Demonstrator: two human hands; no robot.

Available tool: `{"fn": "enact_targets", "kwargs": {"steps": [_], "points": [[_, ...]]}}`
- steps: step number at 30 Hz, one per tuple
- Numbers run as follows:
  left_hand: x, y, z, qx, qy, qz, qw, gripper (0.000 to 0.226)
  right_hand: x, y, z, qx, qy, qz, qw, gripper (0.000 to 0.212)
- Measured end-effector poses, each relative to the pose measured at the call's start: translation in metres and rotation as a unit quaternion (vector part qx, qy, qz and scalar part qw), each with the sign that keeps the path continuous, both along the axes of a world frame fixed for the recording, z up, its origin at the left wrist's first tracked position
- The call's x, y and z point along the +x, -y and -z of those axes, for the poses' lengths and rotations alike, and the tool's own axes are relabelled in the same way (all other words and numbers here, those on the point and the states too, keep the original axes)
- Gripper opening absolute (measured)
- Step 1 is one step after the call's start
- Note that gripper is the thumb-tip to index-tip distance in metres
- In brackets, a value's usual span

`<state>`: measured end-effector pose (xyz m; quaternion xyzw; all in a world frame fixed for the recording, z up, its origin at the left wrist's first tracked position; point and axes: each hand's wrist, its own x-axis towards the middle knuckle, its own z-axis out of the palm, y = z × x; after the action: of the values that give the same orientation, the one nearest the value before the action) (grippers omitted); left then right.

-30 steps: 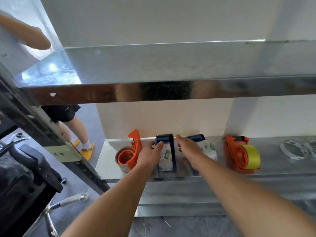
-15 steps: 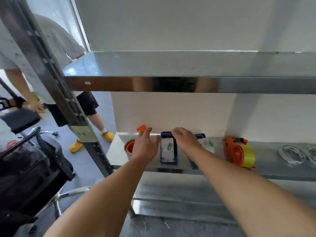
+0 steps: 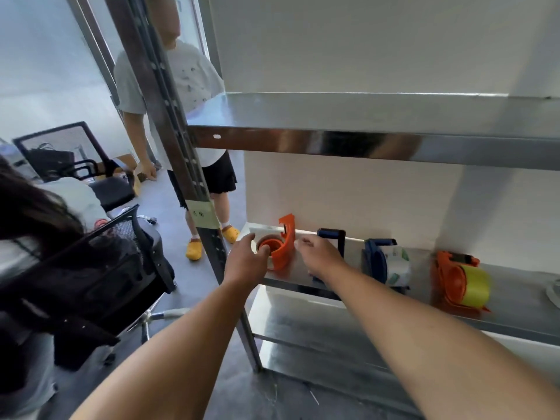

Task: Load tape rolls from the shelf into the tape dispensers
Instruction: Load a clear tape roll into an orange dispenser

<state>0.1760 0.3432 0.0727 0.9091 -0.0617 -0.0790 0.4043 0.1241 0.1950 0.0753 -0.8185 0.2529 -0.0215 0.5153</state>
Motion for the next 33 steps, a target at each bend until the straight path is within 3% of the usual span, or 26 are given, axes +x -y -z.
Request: {"fn": "enact_targets", "kwargs": {"steps": [14,21,26,33], "points": [[0.066,-0.016,0.044,-0.017,-0.097,0.039,0.994,0.051,0.052,-0.032,0.025,0.012,-0.070,0.055,0.996,0.041],[0.092,-0.004,0.063,0.023,-0.077,0.134,0.988,0.052,0.075,-0.037,0.042,-0.015,-0.095,0.102,0.990,0.051],[0.106,0.003,0.082,0.016,-0.087,0.197,0.976,0.069,0.092,-0.038,0.058,-0.035,-0.094,0.114,0.988,0.039],[0.108,0.006,0.089,0.011,-0.059,0.196,0.979,0.065,0.100,-0.029,0.062,-0.045,-0.105,0.109,0.987,0.033]]}}
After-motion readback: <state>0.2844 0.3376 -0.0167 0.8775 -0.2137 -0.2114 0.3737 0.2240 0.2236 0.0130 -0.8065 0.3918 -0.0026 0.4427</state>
